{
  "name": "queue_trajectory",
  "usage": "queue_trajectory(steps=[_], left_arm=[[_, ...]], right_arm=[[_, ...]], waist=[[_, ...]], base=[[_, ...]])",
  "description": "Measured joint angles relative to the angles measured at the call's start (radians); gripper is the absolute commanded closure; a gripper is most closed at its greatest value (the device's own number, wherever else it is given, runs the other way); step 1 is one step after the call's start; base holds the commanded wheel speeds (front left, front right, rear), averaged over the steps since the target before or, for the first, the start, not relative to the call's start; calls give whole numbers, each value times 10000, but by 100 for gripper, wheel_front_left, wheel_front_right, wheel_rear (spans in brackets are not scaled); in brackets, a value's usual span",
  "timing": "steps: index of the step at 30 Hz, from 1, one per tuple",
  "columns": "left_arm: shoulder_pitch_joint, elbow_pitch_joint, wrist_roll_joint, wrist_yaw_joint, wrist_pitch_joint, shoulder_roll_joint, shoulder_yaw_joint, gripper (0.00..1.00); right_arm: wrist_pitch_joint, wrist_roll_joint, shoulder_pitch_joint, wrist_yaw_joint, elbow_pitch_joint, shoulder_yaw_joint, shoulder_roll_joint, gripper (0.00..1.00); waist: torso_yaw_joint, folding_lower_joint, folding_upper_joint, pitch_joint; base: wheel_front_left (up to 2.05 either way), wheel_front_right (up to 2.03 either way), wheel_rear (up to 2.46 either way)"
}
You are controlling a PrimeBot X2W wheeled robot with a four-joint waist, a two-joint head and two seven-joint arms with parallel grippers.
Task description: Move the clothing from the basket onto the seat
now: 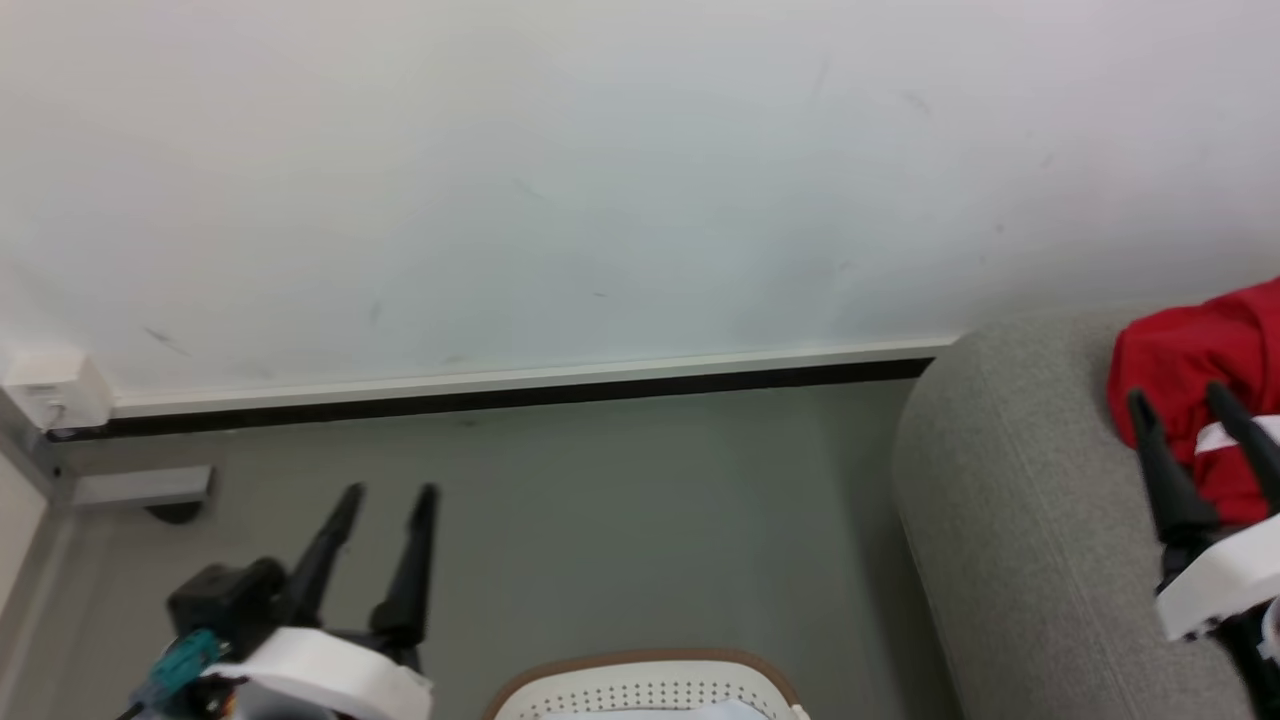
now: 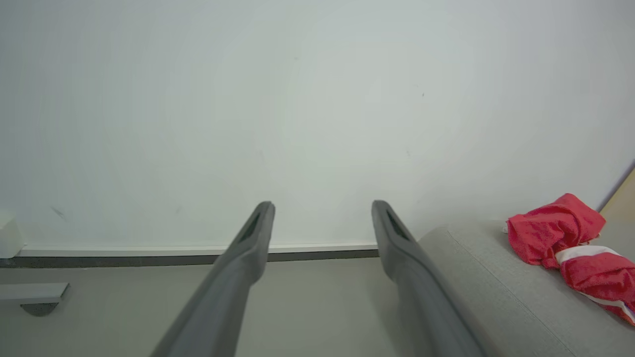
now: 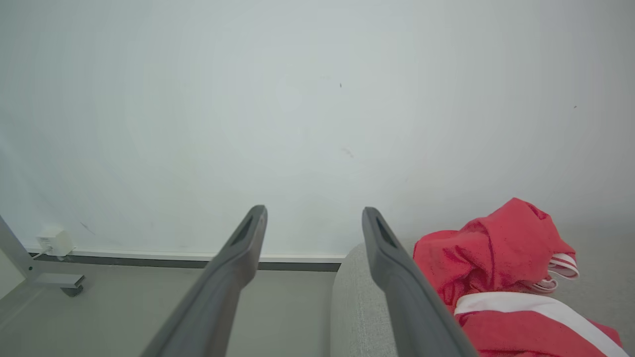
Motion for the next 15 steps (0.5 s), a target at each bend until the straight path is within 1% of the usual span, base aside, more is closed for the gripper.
queue_trajectory(steps=[1,2,5,7,12,15], left_arm=[[221,-42,15,150,0,-15,251,0],[432,-73,17,178,-2,-35,522,0],[1058,-98,61,207,0,-167,999,0],[1353,-96,213,198,0,-314,1333,0],[1973,-167,811,-4,0,-821,2038,0],[2217,-148,1179,-265,0,-1108,2295,0]], right_arm=[[-234,-150,186,0,-90,-12,242,0],[-481,-207,355,0,-134,-29,489,0],[-1250,-546,959,0,-173,82,1106,0],[-1772,-790,1422,0,-90,178,1371,0],[-2869,-1231,2196,0,263,673,1638,0],[-3459,-1475,2302,0,512,930,1728,0]], waist=[[96,0,0,-61],[184,0,0,-117],[368,1,0,-250],[464,1,0,-308],[581,2,0,-400],[572,2,0,-396]], base=[[0,0,0],[0,0,0],[0,0,0],[0,0,0],[0,0,0],[0,0,0]])
